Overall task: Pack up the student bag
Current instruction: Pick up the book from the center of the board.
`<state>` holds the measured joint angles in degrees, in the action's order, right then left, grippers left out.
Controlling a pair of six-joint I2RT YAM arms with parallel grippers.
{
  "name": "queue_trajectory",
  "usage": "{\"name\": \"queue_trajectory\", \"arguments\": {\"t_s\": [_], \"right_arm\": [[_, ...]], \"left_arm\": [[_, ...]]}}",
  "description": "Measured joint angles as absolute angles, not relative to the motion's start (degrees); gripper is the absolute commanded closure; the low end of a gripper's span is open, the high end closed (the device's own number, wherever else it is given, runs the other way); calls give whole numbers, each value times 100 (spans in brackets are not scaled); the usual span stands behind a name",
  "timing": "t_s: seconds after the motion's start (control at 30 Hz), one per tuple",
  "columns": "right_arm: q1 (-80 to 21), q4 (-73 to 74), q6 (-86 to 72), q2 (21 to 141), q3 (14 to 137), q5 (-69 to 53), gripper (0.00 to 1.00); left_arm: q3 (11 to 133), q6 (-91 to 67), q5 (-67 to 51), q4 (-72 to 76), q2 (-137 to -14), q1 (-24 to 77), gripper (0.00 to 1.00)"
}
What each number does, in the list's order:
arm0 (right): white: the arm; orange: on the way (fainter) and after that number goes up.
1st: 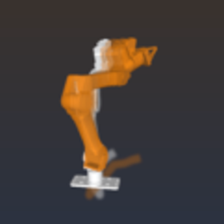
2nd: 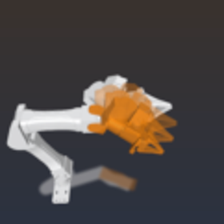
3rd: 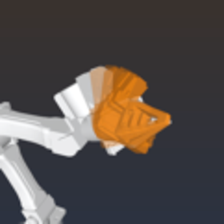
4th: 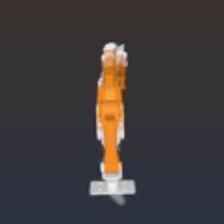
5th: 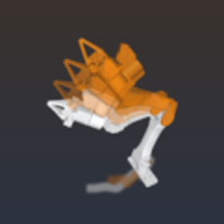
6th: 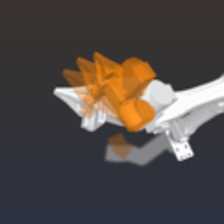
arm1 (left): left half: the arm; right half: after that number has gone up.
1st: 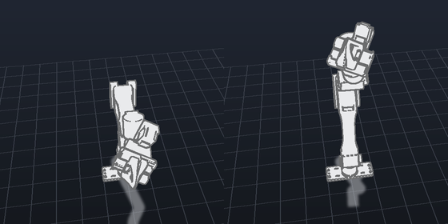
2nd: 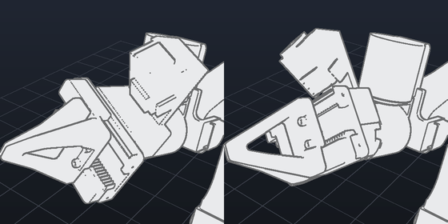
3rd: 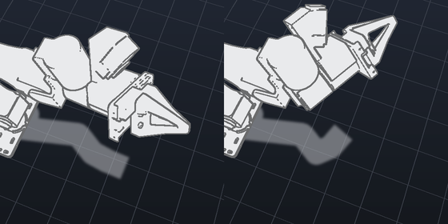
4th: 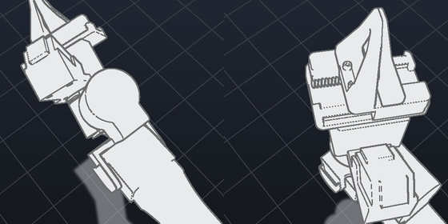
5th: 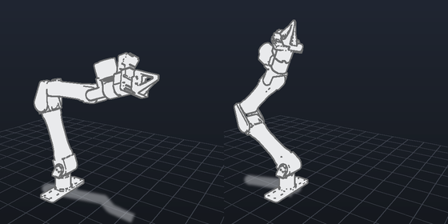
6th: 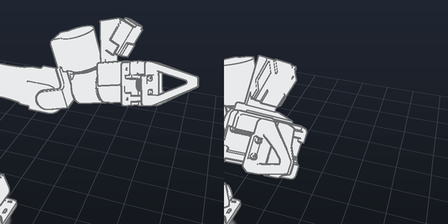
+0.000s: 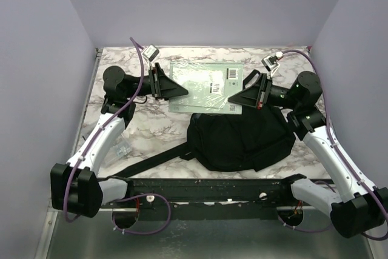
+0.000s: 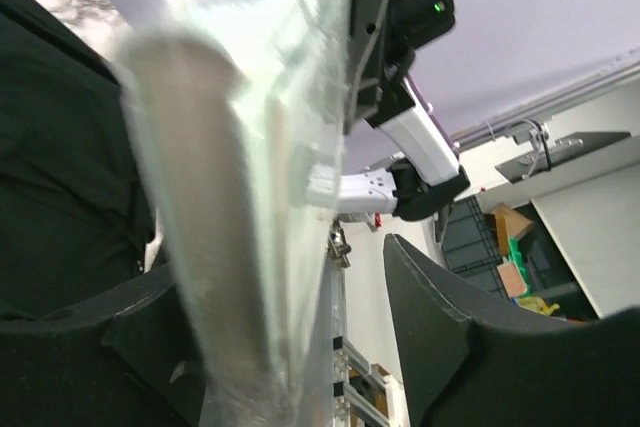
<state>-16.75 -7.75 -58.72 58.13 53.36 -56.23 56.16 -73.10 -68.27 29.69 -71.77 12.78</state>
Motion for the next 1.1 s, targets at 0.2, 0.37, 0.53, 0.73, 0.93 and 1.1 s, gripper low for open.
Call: {"name": "queue_trajectory", "arguments": {"t_s": [0.2,0.37,0.53,0.73,0.93,1.1], "right_arm": [[-1675,-1361,-6066,6088,5282,-6001,100],[-1682,-2051,-6412,6187,5054,-6298,100],[-1680,-2276,-6534,6213,4960,-6381,74],[-1688,54,-4884,6163,5706,-5387,29],[-1693,1892,-3671,6112,6045,-3612,13],[-1686,2657,-3258,5964,5723,-2703,12]], "left_arm": [[4901,-7894,-6901,3618,-6464,1295,56],[4536,-8093,-6917,3758,-6187,1326,76],[4521,-8117,-6928,3771,-6182,1323,100],[4451,-8068,-6849,3642,-6147,1247,100],[4438,-6901,-6324,1868,-5664,932,100],[5168,-5218,-4919,-784,-5540,867,100]]}}
